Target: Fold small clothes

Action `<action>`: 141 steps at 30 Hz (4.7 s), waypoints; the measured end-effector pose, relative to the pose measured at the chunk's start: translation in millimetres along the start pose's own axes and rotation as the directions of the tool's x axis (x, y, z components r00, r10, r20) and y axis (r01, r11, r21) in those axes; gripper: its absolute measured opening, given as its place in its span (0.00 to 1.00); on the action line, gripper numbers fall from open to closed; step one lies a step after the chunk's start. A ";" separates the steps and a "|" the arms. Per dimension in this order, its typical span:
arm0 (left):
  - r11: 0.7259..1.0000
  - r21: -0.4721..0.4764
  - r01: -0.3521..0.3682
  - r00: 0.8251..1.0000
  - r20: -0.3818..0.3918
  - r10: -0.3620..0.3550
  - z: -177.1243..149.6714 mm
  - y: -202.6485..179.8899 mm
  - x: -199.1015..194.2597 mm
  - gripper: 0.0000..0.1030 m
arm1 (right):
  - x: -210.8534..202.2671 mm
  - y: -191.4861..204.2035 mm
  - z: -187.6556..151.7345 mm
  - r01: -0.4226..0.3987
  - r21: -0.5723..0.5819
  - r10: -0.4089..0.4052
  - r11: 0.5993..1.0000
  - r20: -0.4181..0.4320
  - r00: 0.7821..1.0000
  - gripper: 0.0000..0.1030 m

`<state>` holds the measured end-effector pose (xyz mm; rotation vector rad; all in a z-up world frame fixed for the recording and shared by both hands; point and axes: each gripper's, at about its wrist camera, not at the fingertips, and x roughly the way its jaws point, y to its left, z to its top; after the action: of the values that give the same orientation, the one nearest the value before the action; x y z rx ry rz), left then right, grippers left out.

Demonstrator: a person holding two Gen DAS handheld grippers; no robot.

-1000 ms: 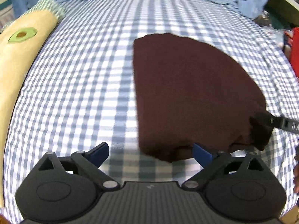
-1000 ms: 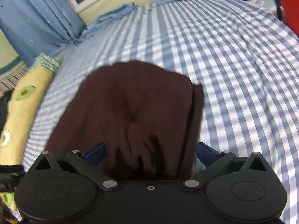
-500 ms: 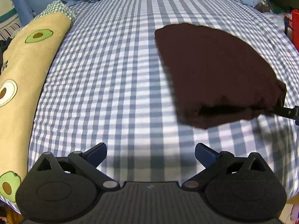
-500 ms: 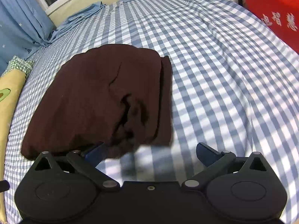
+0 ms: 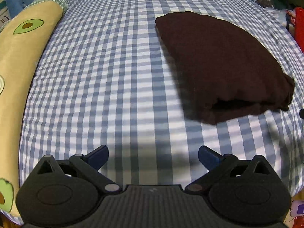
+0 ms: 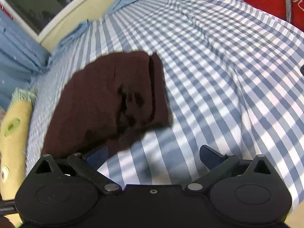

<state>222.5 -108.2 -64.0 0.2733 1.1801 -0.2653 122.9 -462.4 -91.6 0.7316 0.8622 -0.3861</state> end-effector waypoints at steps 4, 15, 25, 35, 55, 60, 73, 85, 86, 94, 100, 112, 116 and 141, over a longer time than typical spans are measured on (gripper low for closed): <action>1.000 0.017 -0.007 1.000 0.009 0.007 27.0 -4.8 12.1 0.99 | 13.6 -3.6 29.7 -0.017 0.016 0.017 1.000 0.016 1.000 0.99; 0.990 0.013 0.141 0.987 0.071 -0.142 108.9 -19.7 56.0 0.99 | 97.6 -20.0 114.4 -0.077 0.074 0.081 0.994 -0.046 0.996 0.99; 0.973 0.013 0.231 0.973 0.008 -0.231 152.6 -28.4 116.6 1.00 | 166.3 -19.9 159.7 -0.154 0.064 0.161 0.986 -0.134 0.978 0.99; 0.950 -0.091 0.298 0.946 -0.101 -0.307 176.6 -29.5 173.5 1.00 | 190.6 -5.3 174.9 -0.200 0.006 0.198 0.980 -0.180 0.964 1.00; 0.954 -0.081 0.289 0.953 -0.075 -0.295 213.4 -47.7 178.1 0.42 | 186.3 56.7 167.7 -0.213 -0.119 0.199 0.970 -0.122 0.972 0.18; 0.958 -0.048 0.282 0.959 -0.018 -0.283 222.9 -50.7 157.2 0.23 | 164.7 84.9 169.2 -0.266 -0.182 0.253 0.947 -0.090 0.963 0.14; 0.969 -0.103 0.226 0.971 0.106 -0.215 282.9 -26.6 135.6 0.22 | 171.5 133.0 209.9 -0.404 -0.140 0.400 0.904 -0.058 0.915 0.12; 0.978 -0.162 0.133 0.991 0.052 -0.126 275.0 -21.6 175.5 0.36 | 222.2 134.4 220.7 -0.320 -0.184 0.304 0.929 -0.113 0.946 0.22; 0.978 -0.166 0.124 0.992 0.051 -0.117 275.2 -21.0 175.7 0.37 | 223.0 133.3 221.2 -0.306 -0.189 0.289 0.933 -0.113 0.951 0.25; 0.980 -0.188 0.059 0.995 0.086 -0.044 268.4 -18.5 148.9 0.72 | 210.7 130.5 214.8 -0.246 -0.251 0.227 0.936 -0.102 0.969 0.68; 0.983 -0.180 0.019 0.985 0.170 0.012 251.2 -17.0 104.6 0.90 | 169.8 140.3 203.7 -0.245 -0.305 0.242 0.920 -0.048 0.969 0.86; 0.988 -0.152 -0.035 0.933 0.349 0.087 168.0 -14.7 7.7 0.99 | 44.0 144.3 139.1 -0.218 -0.374 0.285 0.902 0.133 0.949 0.99; 0.991 -0.123 -0.053 0.916 0.390 0.097 121.3 -17.0 -22.5 0.99 | -0.4 136.4 102.6 -0.189 -0.392 0.284 0.900 0.199 0.938 0.99; 0.997 -0.048 -0.062 0.905 0.418 0.077 -83.5 -26.6 -77.1 0.99 | -119.6 79.5 -68.7 -0.074 -0.466 0.222 0.882 0.272 0.936 1.00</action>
<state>113.3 -99.6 -23.7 0.2141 0.7445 -0.2271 59.2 -355.3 7.4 0.2866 0.5502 -0.1458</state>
